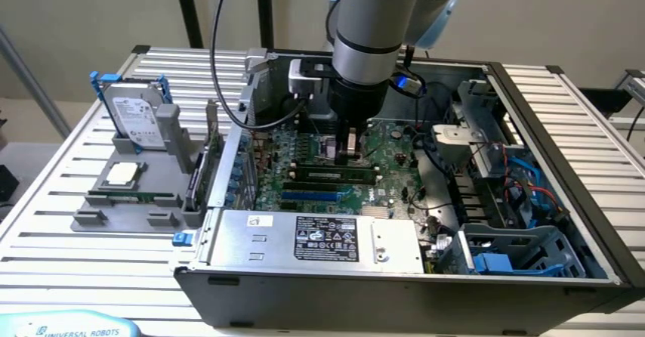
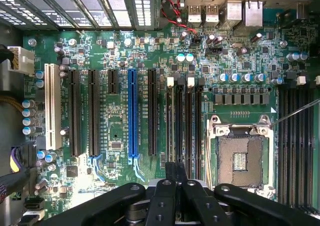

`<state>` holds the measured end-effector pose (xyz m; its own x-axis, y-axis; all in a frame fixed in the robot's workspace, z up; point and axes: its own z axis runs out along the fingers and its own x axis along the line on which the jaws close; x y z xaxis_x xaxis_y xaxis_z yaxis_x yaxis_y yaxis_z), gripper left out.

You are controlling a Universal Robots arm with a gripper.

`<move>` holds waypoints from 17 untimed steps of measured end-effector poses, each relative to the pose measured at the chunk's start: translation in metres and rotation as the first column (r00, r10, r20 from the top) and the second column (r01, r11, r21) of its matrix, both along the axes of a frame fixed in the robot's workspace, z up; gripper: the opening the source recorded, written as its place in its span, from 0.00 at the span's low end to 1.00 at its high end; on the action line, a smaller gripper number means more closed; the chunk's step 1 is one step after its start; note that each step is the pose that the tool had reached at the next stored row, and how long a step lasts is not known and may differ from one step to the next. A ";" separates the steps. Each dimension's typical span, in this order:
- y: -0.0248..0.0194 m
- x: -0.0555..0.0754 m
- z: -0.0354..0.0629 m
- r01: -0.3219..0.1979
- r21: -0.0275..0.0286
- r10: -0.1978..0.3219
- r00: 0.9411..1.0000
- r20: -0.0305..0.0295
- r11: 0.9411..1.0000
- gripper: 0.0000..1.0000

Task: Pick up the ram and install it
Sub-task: 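Press down the ram until it locks into place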

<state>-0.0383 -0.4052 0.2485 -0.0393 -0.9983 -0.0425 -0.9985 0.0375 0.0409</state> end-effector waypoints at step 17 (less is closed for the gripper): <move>0.0000 -0.003 -0.0175 0.000 0.001 0.000 1.000 0.004 1.000 0.11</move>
<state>-0.0409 -0.4052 0.2310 -0.0391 -0.9983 -0.0438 -0.9986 0.0375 0.0373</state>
